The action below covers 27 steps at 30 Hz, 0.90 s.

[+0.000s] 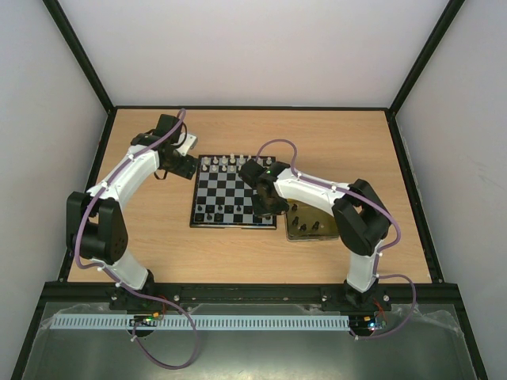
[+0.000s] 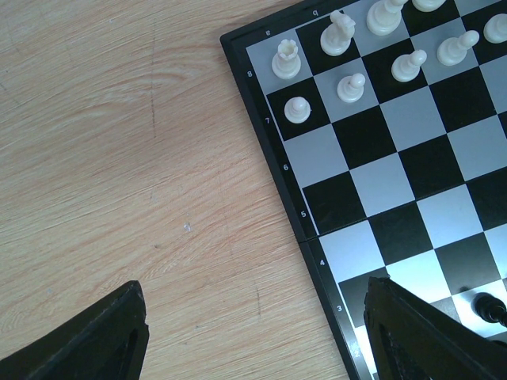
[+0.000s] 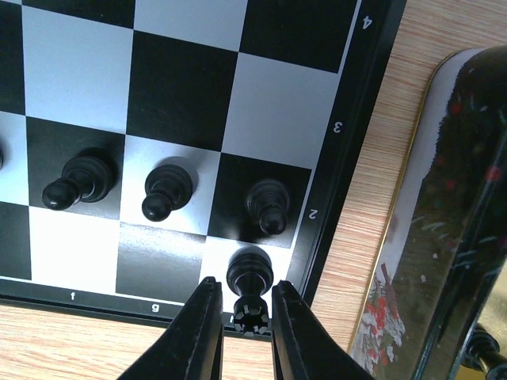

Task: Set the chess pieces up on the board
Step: Place the chess piece on the chessboard.

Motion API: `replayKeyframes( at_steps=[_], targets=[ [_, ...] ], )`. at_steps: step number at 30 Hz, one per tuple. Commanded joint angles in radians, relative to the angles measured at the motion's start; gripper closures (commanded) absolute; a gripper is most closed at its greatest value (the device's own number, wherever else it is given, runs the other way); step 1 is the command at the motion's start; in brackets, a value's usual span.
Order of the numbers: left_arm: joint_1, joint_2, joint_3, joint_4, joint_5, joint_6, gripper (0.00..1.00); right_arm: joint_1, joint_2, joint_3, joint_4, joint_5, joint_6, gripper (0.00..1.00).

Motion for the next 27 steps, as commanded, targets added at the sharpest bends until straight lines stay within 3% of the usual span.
replayKeyframes(
  at_steps=[1,27],
  targets=[
    [-0.004,0.000,-0.004,-0.002,-0.005,0.002,0.25,0.007,0.008,0.022,-0.029,0.022,-0.004,0.83],
    [-0.004,-0.016,-0.026,0.008,-0.006,0.002,0.24,0.009,-0.020,-0.039,-0.003,-0.005,0.019,0.88]
  ],
)
